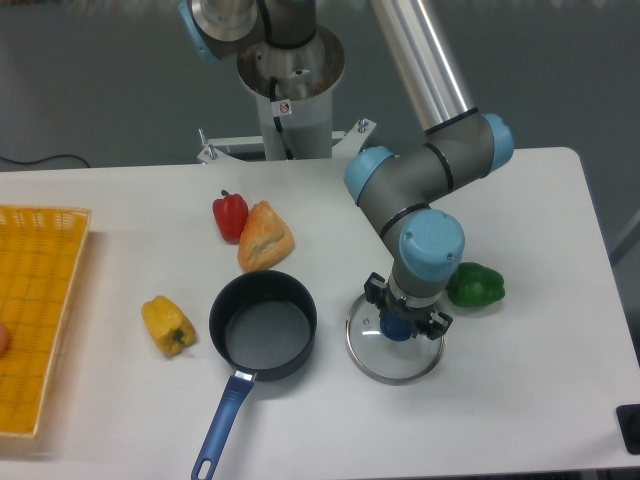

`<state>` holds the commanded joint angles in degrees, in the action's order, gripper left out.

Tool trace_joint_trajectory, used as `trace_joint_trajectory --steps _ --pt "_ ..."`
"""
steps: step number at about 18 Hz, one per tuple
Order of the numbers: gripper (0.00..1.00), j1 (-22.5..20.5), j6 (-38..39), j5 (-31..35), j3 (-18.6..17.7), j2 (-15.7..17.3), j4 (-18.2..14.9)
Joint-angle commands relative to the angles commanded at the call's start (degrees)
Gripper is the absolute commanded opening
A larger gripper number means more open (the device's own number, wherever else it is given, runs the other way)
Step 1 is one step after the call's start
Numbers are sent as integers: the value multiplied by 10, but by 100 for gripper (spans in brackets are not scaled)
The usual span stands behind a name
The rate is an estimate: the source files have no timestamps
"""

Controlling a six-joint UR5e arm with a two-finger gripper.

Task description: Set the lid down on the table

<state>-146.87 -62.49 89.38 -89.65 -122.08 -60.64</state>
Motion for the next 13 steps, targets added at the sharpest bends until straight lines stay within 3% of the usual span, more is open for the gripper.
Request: trace_joint_trajectory --steps 1,6,7,13 --pt "92 0 -1 -1 0 -1 0" --pt "94 4 0 0 0 3 0" --pt "100 4 0 0 1 8 -1" --pt "100 5 -24 -3 34 52 -2"
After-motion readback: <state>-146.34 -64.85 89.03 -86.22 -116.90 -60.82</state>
